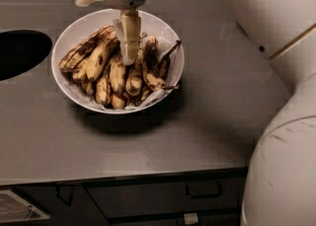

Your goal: Pick banana from white bowl

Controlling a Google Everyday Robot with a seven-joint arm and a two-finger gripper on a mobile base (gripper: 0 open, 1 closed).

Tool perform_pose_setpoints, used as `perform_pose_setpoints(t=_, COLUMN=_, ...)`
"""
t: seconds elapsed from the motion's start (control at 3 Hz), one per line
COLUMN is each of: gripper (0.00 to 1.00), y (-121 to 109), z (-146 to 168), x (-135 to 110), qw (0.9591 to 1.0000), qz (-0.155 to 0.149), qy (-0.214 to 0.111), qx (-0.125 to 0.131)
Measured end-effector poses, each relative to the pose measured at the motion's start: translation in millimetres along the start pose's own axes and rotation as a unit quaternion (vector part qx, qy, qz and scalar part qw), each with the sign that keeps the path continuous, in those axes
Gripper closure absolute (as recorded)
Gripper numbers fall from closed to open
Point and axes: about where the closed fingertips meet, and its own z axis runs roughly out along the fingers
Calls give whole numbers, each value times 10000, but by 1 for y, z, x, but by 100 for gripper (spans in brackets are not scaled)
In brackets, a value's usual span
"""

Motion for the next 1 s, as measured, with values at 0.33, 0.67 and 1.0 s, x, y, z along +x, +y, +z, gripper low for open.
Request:
perform_pose_setpoints(t=0.33, gripper=10, y=-10, z=10, x=3, qw=9999, qz=-27, qy=-112, qx=-16)
perform_pose_setpoints(t=0.67, gripper=22, y=-15, z=19, x=7, qw=9997, qz=7, qy=-240, qx=-38)
perform_pose_setpoints(t=1.0, gripper=22, y=-13, z=25, x=14, qw=9993, qz=69, qy=-361, qx=-25)
